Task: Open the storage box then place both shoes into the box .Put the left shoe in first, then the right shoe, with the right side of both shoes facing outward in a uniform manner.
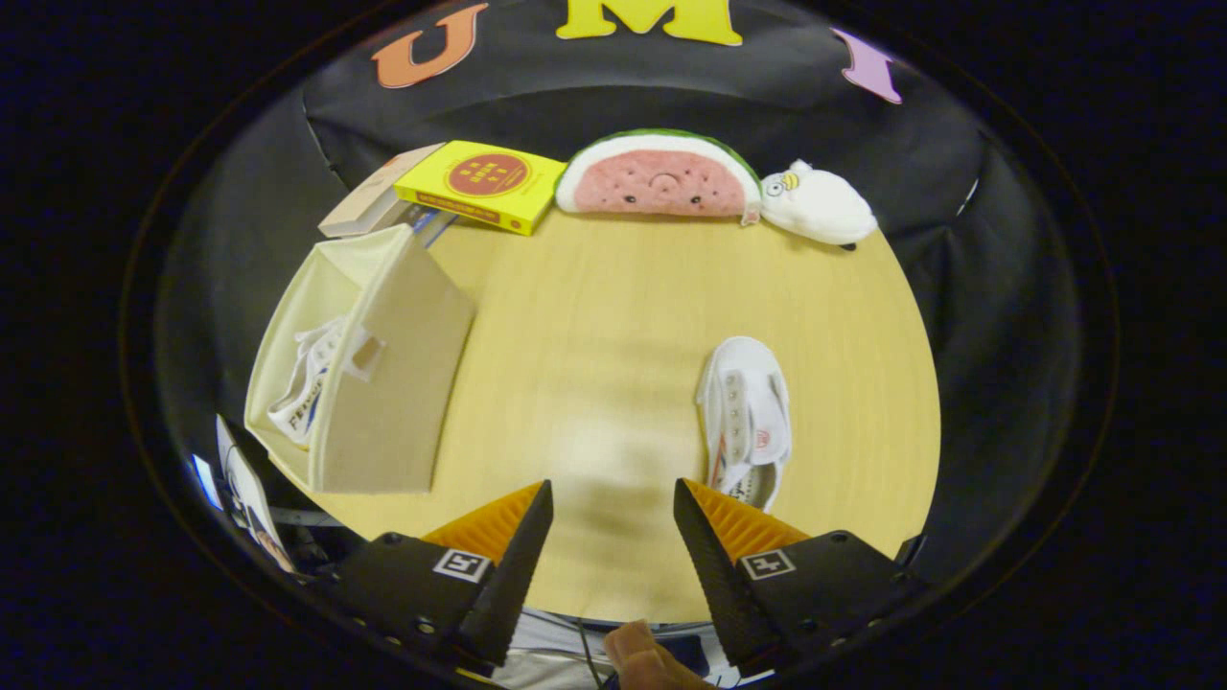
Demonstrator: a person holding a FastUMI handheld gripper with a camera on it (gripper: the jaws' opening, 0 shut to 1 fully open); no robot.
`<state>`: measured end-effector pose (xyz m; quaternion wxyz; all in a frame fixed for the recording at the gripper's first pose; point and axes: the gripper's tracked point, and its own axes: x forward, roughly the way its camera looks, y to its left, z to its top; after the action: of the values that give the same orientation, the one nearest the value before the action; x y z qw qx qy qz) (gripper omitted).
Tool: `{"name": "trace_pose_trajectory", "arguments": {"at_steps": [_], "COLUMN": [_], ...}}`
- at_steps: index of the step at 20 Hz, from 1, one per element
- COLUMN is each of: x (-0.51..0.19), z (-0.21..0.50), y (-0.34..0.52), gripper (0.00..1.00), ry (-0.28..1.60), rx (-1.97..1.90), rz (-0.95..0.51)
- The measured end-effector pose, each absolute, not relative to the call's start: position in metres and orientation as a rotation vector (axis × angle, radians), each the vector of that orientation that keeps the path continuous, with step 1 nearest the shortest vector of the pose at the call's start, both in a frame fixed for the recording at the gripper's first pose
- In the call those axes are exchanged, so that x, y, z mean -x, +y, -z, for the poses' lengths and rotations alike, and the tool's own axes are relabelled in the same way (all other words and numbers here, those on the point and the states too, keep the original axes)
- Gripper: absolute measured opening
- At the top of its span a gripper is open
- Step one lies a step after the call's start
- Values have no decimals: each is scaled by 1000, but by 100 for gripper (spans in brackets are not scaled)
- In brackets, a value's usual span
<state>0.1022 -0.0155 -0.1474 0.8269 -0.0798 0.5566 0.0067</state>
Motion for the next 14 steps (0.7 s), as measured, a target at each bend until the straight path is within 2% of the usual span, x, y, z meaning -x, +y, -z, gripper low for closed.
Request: {"name": "trace_pose_trajectory", "arguments": {"at_steps": [2,10,14], "x": [-101,-102,-122], "z": [159,201,210], "y": [-47,-136,-157], "gripper": [90,89,89], "ry": [1197,1275,1241], "rx": [229,213,183], "rz": [39,133,202]}}
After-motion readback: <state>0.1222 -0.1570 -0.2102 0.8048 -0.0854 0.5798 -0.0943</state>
